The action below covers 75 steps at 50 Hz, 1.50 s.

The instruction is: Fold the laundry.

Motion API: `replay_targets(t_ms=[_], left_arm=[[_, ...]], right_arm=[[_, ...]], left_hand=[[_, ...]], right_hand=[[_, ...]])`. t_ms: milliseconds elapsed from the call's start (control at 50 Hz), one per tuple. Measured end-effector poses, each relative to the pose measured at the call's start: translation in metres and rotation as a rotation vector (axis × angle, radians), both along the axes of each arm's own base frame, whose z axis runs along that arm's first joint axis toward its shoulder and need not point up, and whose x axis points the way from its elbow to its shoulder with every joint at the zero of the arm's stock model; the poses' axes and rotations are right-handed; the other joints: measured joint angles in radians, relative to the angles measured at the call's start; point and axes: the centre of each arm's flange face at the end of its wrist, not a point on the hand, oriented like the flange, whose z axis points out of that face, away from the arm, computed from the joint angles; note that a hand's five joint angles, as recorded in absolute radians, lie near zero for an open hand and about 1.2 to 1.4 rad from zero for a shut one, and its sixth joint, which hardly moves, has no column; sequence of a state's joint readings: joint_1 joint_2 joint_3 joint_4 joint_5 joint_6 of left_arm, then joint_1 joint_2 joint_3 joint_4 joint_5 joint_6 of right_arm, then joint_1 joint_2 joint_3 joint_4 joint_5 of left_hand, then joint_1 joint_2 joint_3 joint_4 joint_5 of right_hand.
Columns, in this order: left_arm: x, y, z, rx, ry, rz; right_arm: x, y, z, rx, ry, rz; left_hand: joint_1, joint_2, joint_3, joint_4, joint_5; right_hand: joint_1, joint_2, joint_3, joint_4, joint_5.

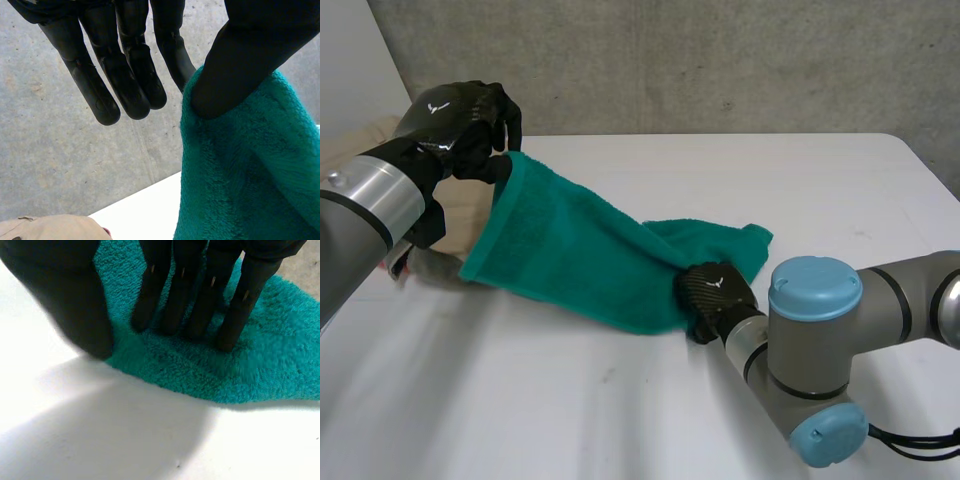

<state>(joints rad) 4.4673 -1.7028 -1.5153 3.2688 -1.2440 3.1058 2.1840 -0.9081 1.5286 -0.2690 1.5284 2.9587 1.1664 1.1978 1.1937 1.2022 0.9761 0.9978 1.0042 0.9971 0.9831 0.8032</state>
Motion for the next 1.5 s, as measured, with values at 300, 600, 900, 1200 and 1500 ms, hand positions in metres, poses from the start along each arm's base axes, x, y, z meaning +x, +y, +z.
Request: replay_targets(t_ms=[300,600,900,1200,1500], left_arm=[[0.004,0.006,-0.003,0.068,0.014,0.008],[-0.009,0.039,-0.031,0.34,0.03,-0.043],[-0.013,-0.028,-0.134,0.465,-0.052,0.18],[-0.005,-0.02,-0.095,0.489,-0.088,0.165],[-0.048,0.082,-0.109,0.272,-0.461,-0.145]], right_arm=[[-0.039,-0.032,0.102,-0.14,-0.028,-0.086],[-0.088,-0.052,0.226,-0.341,0.173,-0.024],[-0.026,-0.084,0.09,-0.382,0.321,0.146],[-0.041,-0.087,0.125,-0.405,0.029,-0.045],[-0.152,-0.043,0.125,0.101,0.14,-0.388]], left_hand=[[0.0,0.0,0.0,0.0,0.0],[0.0,0.002,0.0,0.0,0.0],[-0.004,-0.013,-0.013,-0.013,-0.001],[-0.97,-0.988,-0.981,-0.998,-0.921],[-0.873,-0.907,-0.909,-0.914,-0.858]], right_hand=[[0.128,0.173,0.19,0.213,0.181],[0.128,0.174,0.191,0.213,0.187],[0.128,0.174,0.19,0.214,0.187],[-0.775,-0.795,-0.788,-0.775,-0.755],[-0.775,-0.795,-0.788,-0.775,-0.755]])
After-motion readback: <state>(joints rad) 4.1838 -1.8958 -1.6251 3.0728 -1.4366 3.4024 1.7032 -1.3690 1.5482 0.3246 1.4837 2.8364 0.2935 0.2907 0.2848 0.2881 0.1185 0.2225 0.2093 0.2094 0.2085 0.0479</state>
